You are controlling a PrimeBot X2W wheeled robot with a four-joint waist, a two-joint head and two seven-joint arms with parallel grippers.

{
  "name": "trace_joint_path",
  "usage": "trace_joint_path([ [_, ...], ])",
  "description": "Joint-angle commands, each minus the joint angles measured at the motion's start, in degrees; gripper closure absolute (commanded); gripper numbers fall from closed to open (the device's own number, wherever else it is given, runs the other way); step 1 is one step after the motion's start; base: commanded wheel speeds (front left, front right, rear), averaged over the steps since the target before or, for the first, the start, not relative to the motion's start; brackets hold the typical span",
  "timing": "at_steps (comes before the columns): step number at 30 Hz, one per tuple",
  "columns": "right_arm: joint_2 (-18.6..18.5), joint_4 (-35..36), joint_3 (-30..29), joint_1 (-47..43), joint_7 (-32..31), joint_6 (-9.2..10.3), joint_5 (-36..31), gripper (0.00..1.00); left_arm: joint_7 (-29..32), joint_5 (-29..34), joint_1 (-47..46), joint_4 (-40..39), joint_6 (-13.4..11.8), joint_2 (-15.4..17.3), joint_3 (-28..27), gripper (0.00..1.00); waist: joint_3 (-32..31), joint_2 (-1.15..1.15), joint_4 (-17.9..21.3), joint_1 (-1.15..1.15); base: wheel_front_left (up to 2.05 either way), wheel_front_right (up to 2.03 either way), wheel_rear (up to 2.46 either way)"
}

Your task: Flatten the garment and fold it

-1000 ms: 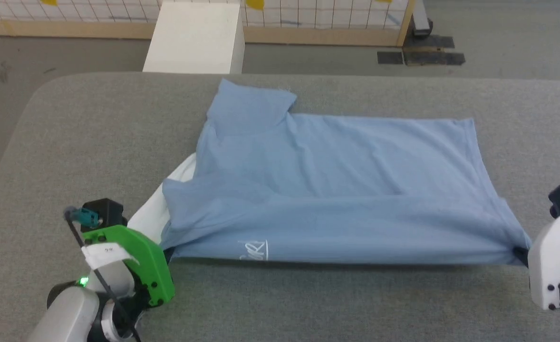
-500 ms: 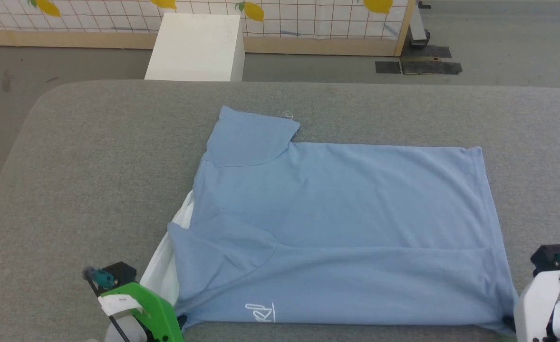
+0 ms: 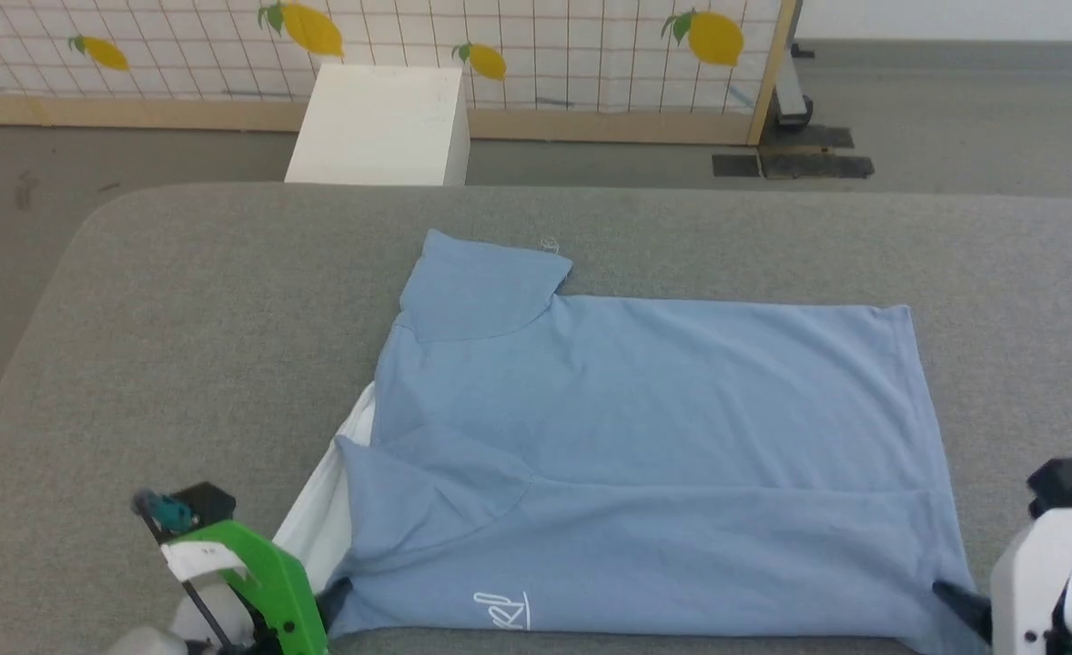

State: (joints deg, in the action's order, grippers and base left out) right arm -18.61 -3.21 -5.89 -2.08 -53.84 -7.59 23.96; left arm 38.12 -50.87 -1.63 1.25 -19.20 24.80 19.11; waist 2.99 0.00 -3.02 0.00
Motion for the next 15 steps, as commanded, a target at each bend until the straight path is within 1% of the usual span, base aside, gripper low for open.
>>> trace_joint_path([
  [1, -0.33, 1.25, -0.88, 1.41, 0.33, 0.10, 1.03, 0.00, 0.61, 0.89, -1.72, -1.12, 0.14, 1.26, -0.43, 0.00, -1.34, 0.00, 0.23, 0.00, 0.00, 0.00, 0.00],
  [5, -1.16, 5.20, -3.78, 3.46, 0.46, 0.10, 2.44, 0.00, 0.89, 1.02, -4.30, -5.07, -0.05, 2.75, -2.03, 0.00, -2.57, 0.00, 0.47, 0.00, 0.00, 0.00, 0.00],
  [8, -1.12, 7.42, -5.79, 5.49, 1.69, 0.10, 2.11, 0.00, -1.92, 2.01, -6.73, -6.81, 0.91, 3.06, -3.37, 0.00, -2.76, 0.00, 0.74, 0.00, 0.00, 0.00, 0.00],
  [12, 0.01, 9.33, -7.67, 8.77, 8.23, 0.10, 0.08, 0.00, -12.05, 5.83, -10.39, -7.23, 4.60, 2.18, -4.55, 0.00, -2.32, 0.00, 0.98, 0.00, 0.00, 0.00, 0.00],
  [15, 0.42, 9.11, -6.91, 10.91, 15.72, 0.10, -0.97, 0.00, -21.94, 9.66, -12.52, -5.47, 7.42, 0.77, -4.67, 0.00, -1.28, 0.00, 1.08, 0.00, 0.00, 0.00, 0.00],
])
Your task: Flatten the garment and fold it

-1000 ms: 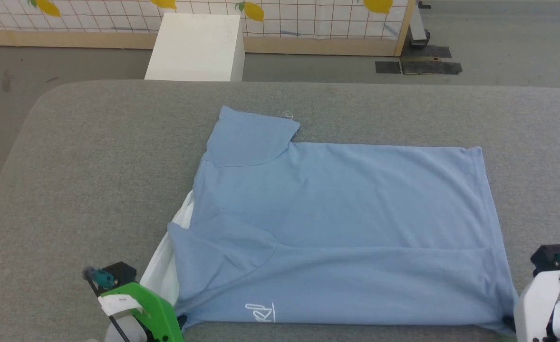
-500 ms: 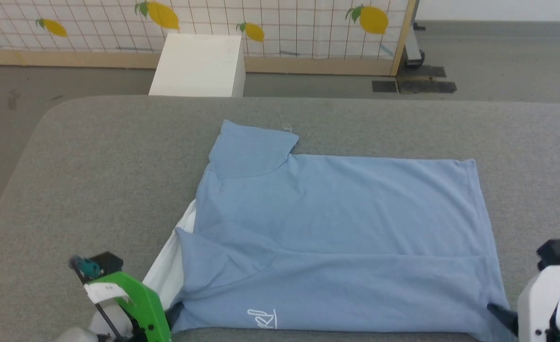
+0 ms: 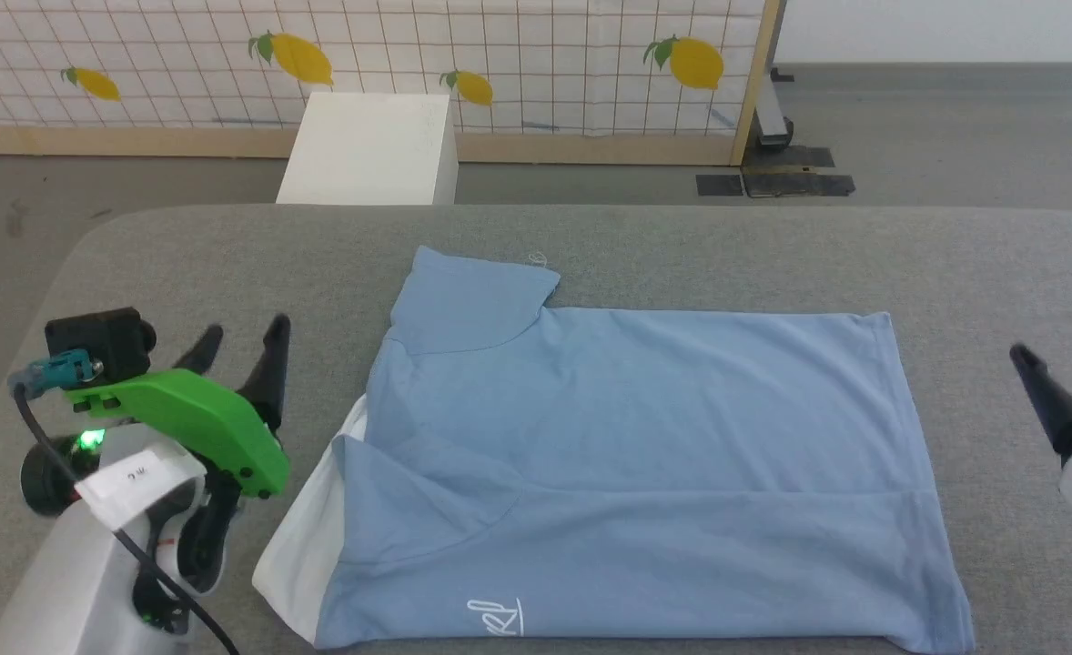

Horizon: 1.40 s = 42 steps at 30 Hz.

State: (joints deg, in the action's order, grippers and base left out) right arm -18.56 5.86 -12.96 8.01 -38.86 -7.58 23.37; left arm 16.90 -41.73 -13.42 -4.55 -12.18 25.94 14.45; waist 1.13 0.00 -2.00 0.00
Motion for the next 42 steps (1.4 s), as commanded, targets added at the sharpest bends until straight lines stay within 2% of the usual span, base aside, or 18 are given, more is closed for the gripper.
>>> trace_joint_path([
  [1, 0.54, -0.40, 0.28, 1.27, 2.92, 0.09, -0.61, 0.00, -3.56, 1.66, -1.28, 1.13, 1.14, -0.81, 0.12, 0.00, 0.95, 0.00, 0.02, 0.00, 0.00, 0.00, 0.00],
  [4, 0.66, -2.89, 0.62, 3.04, 10.64, 0.09, -1.57, 0.00, -12.14, 4.50, -3.02, 4.56, 3.26, -2.73, 0.70, 0.00, 2.52, 0.00, -0.17, 0.00, 0.00, 0.00, 0.00],
  [5, 0.53, -5.27, 1.08, 4.26, 16.17, 0.09, -2.36, 0.00, -18.49, 6.26, -4.59, 7.77, 4.42, -4.43, 0.96, 0.00, 3.95, 0.00, -0.41, 0.00, 0.00, 0.00, 0.00],
  [7, 0.13, -7.09, 1.79, 5.21, 20.22, 0.09, -2.67, 0.00, -22.56, 7.41, -5.91, 10.38, 5.23, -5.50, 1.29, 0.00, 5.09, 0.00, -0.59, 0.00, 0.00, 0.00, 0.00],
  [12, -0.59, -10.84, 3.26, 7.08, 25.87, 0.09, -2.60, 0.00, -28.27, 8.77, -8.77, 15.31, 6.44, -7.48, 1.79, 0.00, 7.80, 0.00, -0.91, 0.00, 0.00, 0.00, 0.00],
  [15, -0.93, -12.13, 3.75, 8.21, 27.39, 0.09, -2.33, 0.00, -29.15, 8.89, -10.50, 17.73, 7.16, -8.30, 2.14, 0.00, 9.36, 0.00, -1.04, 0.00, 0.00, 0.00, 0.00],
  [17, -1.77, -12.64, 4.40, 10.13, 28.21, 0.09, -1.89, 0.00, -28.30, 8.74, -14.95, 21.17, 8.51, -9.28, 3.13, 0.00, 12.23, 0.00, -1.27, 0.00, 0.00, 0.00, 0.00],
  [26, -3.74, -9.88, 6.38, 14.45, 27.48, 0.09, -0.56, 0.00, -19.33, 9.47, -34.98, 33.71, 12.64, -11.02, 6.88, 0.00, 20.48, 0.00, -0.47, 0.00, 0.00, 0.00, 0.00],
  [27, -3.94, -9.34, 6.78, 14.89, 27.22, 0.09, -0.38, 0.00, -17.43, 9.54, -37.38, 35.70, 13.09, -11.08, 7.38, 0.00, 21.49, 0.00, -0.03, 0.00, 0.00, 0.00, 0.00],
  [28, -4.42, -7.99, 7.57, 16.03, 26.88, 0.09, -0.04, 0.00, -11.72, 9.25, -43.16, 41.16, 13.44, -11.50, 8.23, 0.00, 23.66, 0.00, 1.13, 0.00, 0.00, 0.00, 0.00],
  [32, -4.74, -5.89, 8.42, 16.75, 26.32, 0.09, 0.52, 0.00, -1.52, 8.66, -49.87, 47.99, 11.89, -12.00, 9.02, 0.00, 26.50, 0.00, 2.78, 0.00, 0.00, 0.00, 0.00],
  [36, -5.06, -4.16, 8.13, 16.62, 25.97, 0.09, 0.95, 0.00, 8.83, 8.79, -54.81, 53.04, 9.16, -12.65, 10.34, 0.00, 28.94, 0.00, 3.85, 0.00, 0.00, 0.00, 0.00],
  [42, -5.27, -2.83, 7.31, 15.96, 26.28, 0.09, 1.27, 0.00, 19.71, 9.88, -58.03, 56.88, 5.75, -12.31, 12.42, 0.00, 31.71, 0.00, 5.10, 0.00, 0.00, 0.00, 0.00],
])
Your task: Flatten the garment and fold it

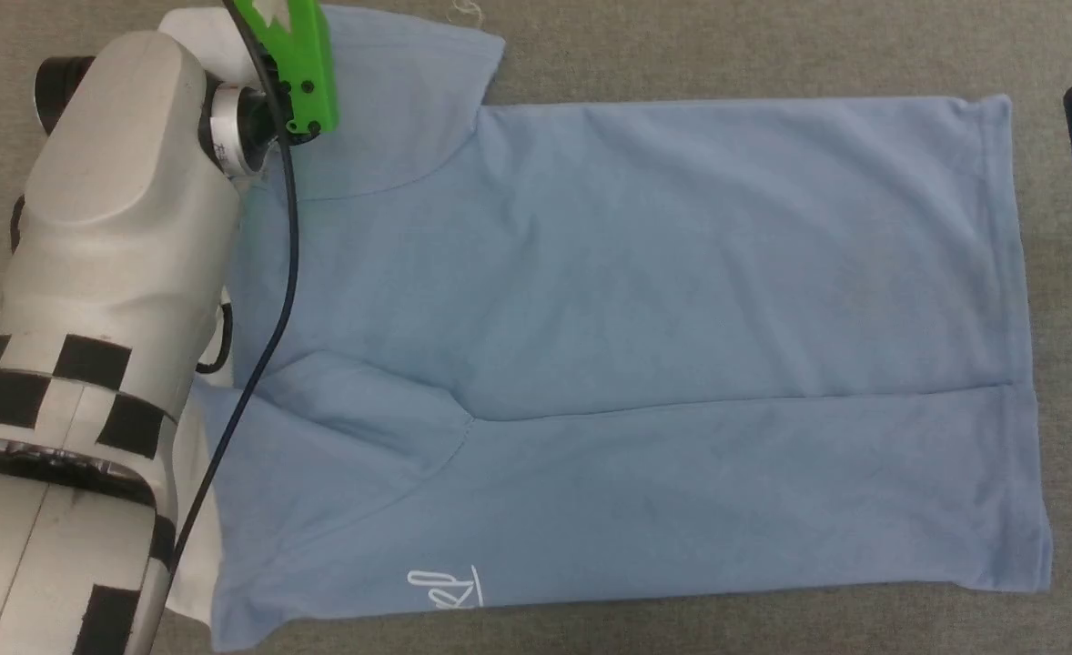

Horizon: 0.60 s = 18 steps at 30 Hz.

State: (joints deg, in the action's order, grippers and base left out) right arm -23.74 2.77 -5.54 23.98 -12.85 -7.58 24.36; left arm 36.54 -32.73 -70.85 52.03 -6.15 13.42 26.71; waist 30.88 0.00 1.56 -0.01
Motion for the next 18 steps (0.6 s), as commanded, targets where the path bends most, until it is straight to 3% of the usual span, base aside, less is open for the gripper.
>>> trace_joint_path([
  [1, -0.09, 0.45, -0.23, -0.17, 0.21, 0.09, 0.34, 0.00, 1.65, 1.08, -0.71, 0.72, -0.86, 0.35, 0.51, 0.00, 2.41, 0.00, 1.66, 0.01, 0.00, 0.00, 0.00],
  [8, -0.27, 1.48, -0.80, -0.22, 0.33, 0.09, 0.27, 0.00, 12.18, -0.05, 0.95, 2.36, -3.46, -0.61, 1.59, 0.02, 3.84, 0.00, 1.42, 0.01, 0.00, 0.00, 0.00],
  [9, -0.30, 1.59, -0.75, -0.11, 0.28, 0.09, 0.26, 0.00, 13.34, -0.55, 1.28, 2.12, -3.63, -0.87, 1.45, 0.68, 3.87, 0.00, 1.31, 0.01, 0.00, 0.00, 0.00],
  [10, -0.35, 1.70, -0.66, 0.02, 0.21, 0.09, 0.28, 0.00, 13.93, -1.00, 1.50, 1.74, -3.64, -1.02, 1.25, 0.91, 3.87, 0.00, 1.22, 0.01, 0.00, 0.00, 0.00],
  [11, -0.48, 1.79, -0.59, 0.18, 0.10, 0.09, 0.25, 0.00, 14.16, -1.39, 1.75, 1.09, -3.63, -1.09, 1.05, 1.00, 3.83, 0.00, 1.08, 0.01, 0.00, 0.00, 0.00],
  [18, -2.29, 1.62, 0.18, 1.83, -4.03, 0.09, 0.59, 0.00, 10.98, -4.00, 3.17, -4.08, -3.02, -1.35, -1.25, 1.00, 1.62, 0.00, 0.22, 0.01, 0.00, 0.00, 0.00],
])
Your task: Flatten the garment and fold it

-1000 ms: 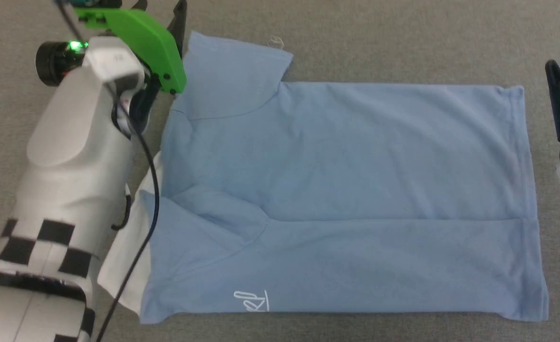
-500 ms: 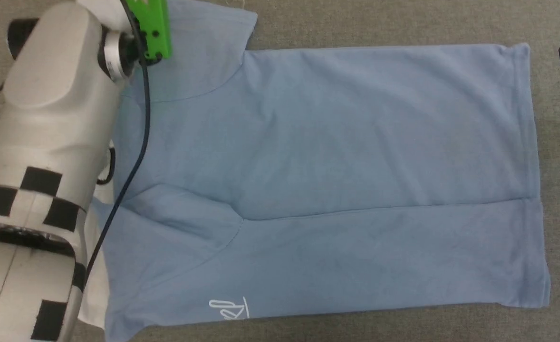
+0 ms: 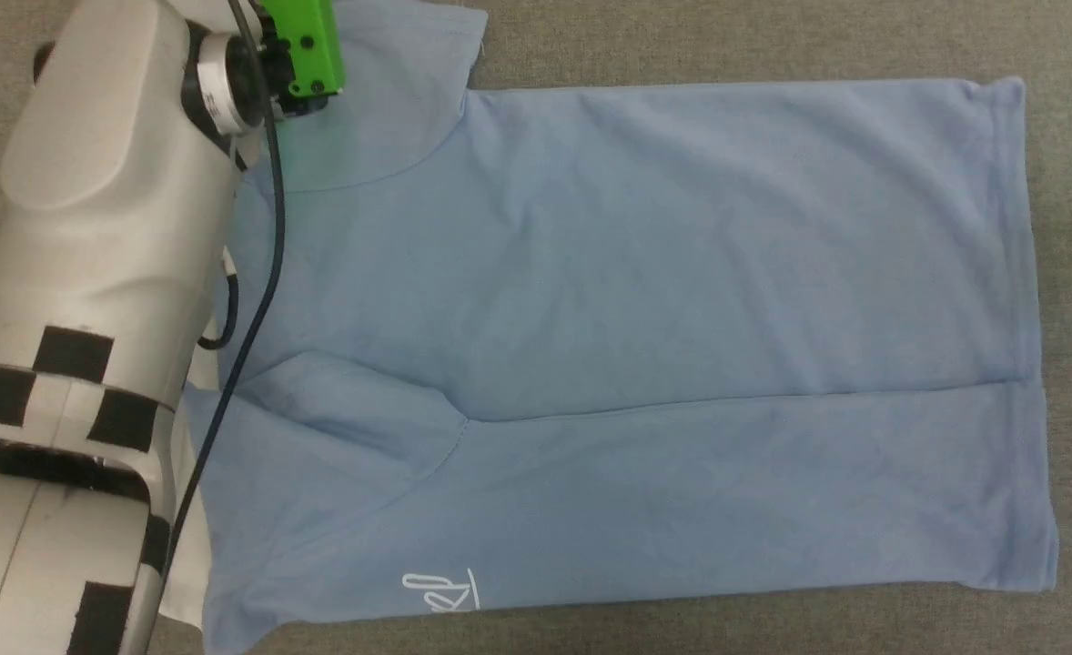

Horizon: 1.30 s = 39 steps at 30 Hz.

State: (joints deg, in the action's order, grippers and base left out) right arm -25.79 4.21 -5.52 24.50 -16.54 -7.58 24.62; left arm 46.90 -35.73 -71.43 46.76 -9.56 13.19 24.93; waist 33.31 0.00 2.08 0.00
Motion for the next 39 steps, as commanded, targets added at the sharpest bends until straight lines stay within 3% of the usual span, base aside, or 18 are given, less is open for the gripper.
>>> trace_joint_path([
  [1, -0.73, -0.04, 0.56, 2.04, -2.46, 0.09, 0.66, 0.00, 0.16, -1.23, 3.99, 0.47, 0.47, -1.00, 0.29, 1.00, -1.32, 0.00, -0.33, 0.00, 0.00, 0.00, 0.00],
  [10, -4.64, -4.55, 7.58, 14.36, -34.26, 0.09, -0.26, 0.00, -2.26, -2.83, 4.78, -6.78, 0.76, -0.47, -1.26, 1.00, -2.68, 0.00, -1.27, 0.00, 0.00, 0.00, 0.00],
  [14, -5.14, -6.30, 11.21, 18.71, -42.92, 0.09, -0.79, 0.00, -2.77, -2.98, 4.56, -10.77, 0.81, -0.23, -1.41, 1.00, -1.45, 0.00, -2.73, 0.00, 0.00, 0.00, 0.00],
  [20, -5.80, -9.08, 14.79, 20.62, -48.42, 0.09, -2.48, 0.00, -3.11, -3.14, 5.11, -15.92, 0.83, 0.43, -1.45, 1.00, 0.38, 0.00, -4.67, 0.00, 0.00, 0.00, 0.00],
  [30, -6.32, -11.51, 17.82, 19.13, -50.37, 0.09, -1.30, 0.00, -3.68, -4.01, 7.81, -21.52, 0.61, 1.10, -1.70, 1.00, 1.43, 0.00, -5.86, 0.00, 0.00, 0.00, 0.00],
  [31, -6.39, -11.70, 17.74, 18.96, -50.71, 0.09, -1.04, 0.55, -3.71, -4.09, 8.02, -21.85, 0.60, 1.18, -1.73, 1.00, 1.45, 0.00, -5.89, 0.00, 0.00, 0.00, 0.00],
  [32, -6.51, -11.73, 17.72, 18.83, -51.05, 0.09, -0.77, 1.00, -3.81, -4.15, 8.29, -22.22, 0.64, 1.33, -1.76, 1.00, 1.45, 0.00, -5.90, 0.00, 0.00, 0.00, 0.00],
  [39, -5.84, -11.44, 15.11, 18.99, -47.61, 0.09, -0.39, 1.00, -6.46, -5.36, 10.36, -23.76, 1.78, 1.63, -2.76, 1.00, -0.71, 0.00, -5.59, 0.00, 0.00, 0.00, 0.00],
])
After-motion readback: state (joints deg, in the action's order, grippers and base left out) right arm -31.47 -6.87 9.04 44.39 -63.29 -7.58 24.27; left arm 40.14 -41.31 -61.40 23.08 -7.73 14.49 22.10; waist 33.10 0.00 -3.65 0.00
